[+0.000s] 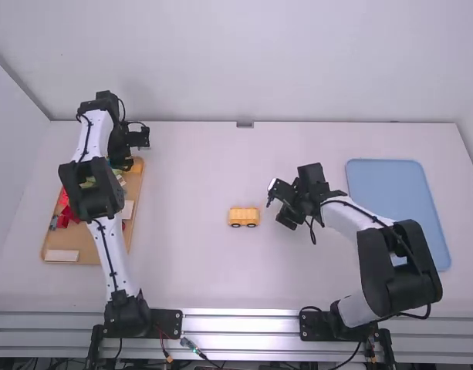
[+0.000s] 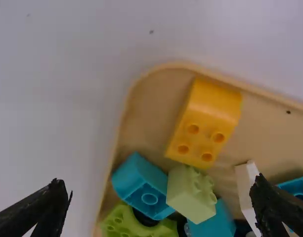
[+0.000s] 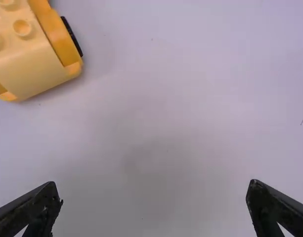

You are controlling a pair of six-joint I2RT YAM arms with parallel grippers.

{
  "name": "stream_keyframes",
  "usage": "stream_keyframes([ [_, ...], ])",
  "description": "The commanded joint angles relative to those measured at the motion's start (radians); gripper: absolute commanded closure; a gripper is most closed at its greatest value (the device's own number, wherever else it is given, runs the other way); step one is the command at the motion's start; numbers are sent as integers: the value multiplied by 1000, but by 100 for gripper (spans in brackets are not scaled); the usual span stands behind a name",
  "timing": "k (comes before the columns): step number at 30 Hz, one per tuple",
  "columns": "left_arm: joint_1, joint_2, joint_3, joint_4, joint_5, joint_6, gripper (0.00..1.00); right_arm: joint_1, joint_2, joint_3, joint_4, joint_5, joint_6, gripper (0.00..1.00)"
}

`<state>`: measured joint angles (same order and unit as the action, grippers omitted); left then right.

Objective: Assemble lego blocks to make yellow taxi

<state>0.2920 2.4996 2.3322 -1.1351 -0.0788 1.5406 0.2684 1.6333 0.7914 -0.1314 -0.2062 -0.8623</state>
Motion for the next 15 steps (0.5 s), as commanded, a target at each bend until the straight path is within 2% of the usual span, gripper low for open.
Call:
stream_keyframes([
  [1, 4, 6, -31, -3, 45, 93, 4, 0, -14, -5, 1, -4, 34, 1],
  [9, 3, 6, -125, 69, 122, 118, 4, 0, -14, -5, 21, -2, 80, 1],
  [12, 4, 6, -182, 119, 112, 117, 7, 0, -14, -5, 21, -2, 80, 1],
  [15, 3, 6, -228, 155, 112, 117, 15, 0, -14, -5, 19, -2, 80, 1],
])
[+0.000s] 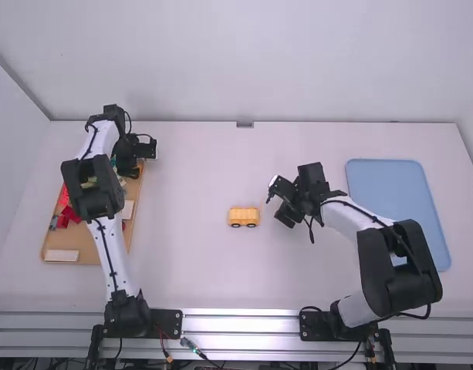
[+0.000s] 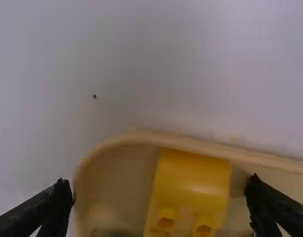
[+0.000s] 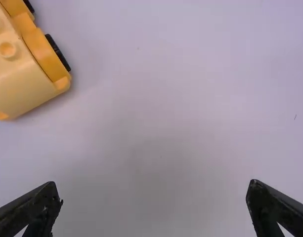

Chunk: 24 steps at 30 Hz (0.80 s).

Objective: Assemble lego blocks to make yellow taxi

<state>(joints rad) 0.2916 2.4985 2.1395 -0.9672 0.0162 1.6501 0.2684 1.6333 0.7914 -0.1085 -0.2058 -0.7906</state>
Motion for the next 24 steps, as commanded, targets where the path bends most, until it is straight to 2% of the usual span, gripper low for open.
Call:
stream_keyframes([
  [1, 4, 7, -43, -8, 18, 8, 18, 0, -14, -5, -4, -2, 9, 1],
  [2, 4, 7, -55, 6, 17, 6, 28, 0, -14, -5, -3, -2, 9, 1],
  [3, 4, 7, -56, 6, 17, 6, 30, 0, -14, -5, -3, -2, 9, 1],
  [4, 4, 7, -59, 13, 18, -4, 38, 0, -14, -5, -4, -2, 9, 1],
  [5, 4, 7, -59, 22, 17, -9, 68, 0, -14, -5, -3, -2, 9, 1],
  [6, 4, 7, -58, 27, 15, -16, 77, 0, -14, -5, -3, -2, 9, 1],
  [10, 4, 7, -43, 40, -26, -49, 85, 0, -14, -5, -4, -3, 9, 1],
  [15, 4, 7, 3, -28, -27, -64, 86, 0, -14, -5, -3, -3, 9, 1],
  [17, 4, 7, 12, -28, -27, -74, 83, 0, -14, -5, -3, -2, 9, 1],
  [19, 3, 7, 18, -27, -28, -76, 73, 0, -14, -5, -3, -2, 8, 1],
  [24, 1, 7, 22, -26, -27, -113, 68, 0, -14, -5, -3, -2, 8, 1],
])
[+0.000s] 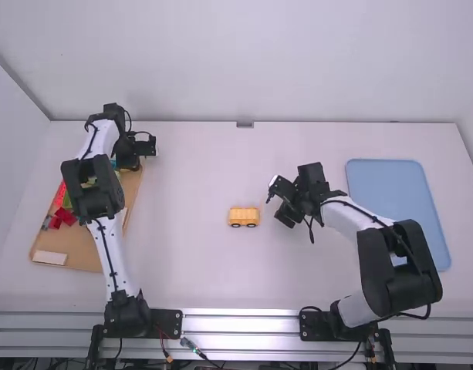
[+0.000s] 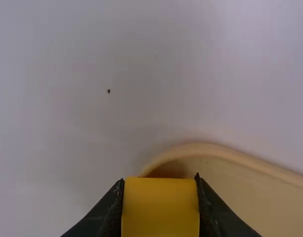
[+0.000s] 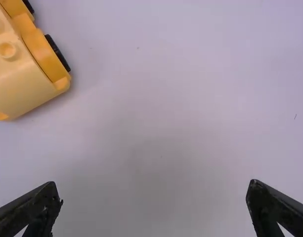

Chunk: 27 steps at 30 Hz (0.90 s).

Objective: Assemble lego blocks to make yellow taxi

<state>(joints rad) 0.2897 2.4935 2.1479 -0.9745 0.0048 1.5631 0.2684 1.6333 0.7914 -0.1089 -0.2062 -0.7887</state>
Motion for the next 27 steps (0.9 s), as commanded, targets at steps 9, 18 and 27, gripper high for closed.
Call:
stream_keyframes([
  [9, 1, 12, 14, 24, 14, -80, 70, 0, -14, -5, -4, -2, 6, 1],
  [18, 2, 12, 14, 94, 93, -142, 93, 0, -14, -5, -6, -2, 6, 1],
  [27, 3, 12, 13, 177, 86, -274, 98, 0, -14, -5, -10, -2, 6, 1],
])
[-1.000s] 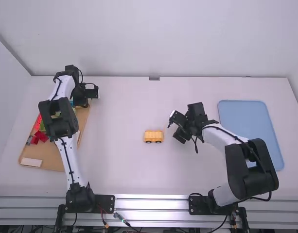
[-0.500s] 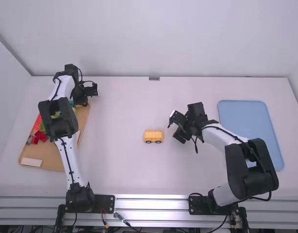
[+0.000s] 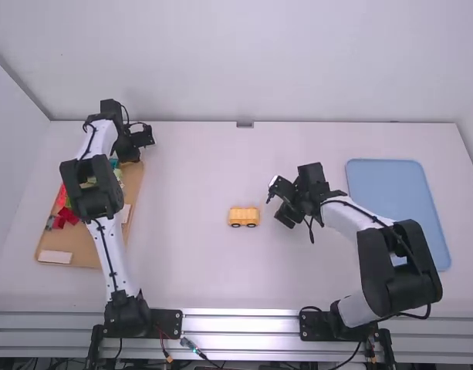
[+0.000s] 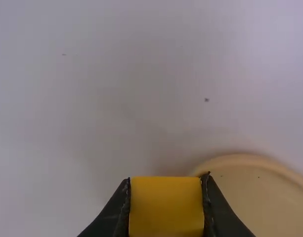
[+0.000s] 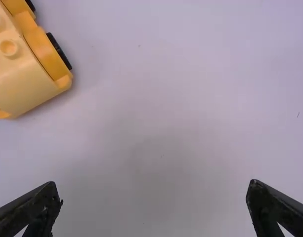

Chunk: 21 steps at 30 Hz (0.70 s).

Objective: Assemble lego blocks to make yellow taxi

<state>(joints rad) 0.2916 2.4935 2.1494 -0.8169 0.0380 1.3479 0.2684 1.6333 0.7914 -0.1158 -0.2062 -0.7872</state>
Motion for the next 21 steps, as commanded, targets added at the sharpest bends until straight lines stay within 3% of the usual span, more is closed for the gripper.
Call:
stream_keyframes([
  [1, 1, 12, 11, 20, 52, -58, 98, 0, -14, -5, -4, -2, 5, 1],
  [8, -4, 12, 13, 15, -12, -75, 98, 0, -14, -5, -3, -2, 5, 1],
  [21, -10, 12, 136, -179, -16, -123, 98, 1, -14, -5, 0, -3, 2, 1],
])
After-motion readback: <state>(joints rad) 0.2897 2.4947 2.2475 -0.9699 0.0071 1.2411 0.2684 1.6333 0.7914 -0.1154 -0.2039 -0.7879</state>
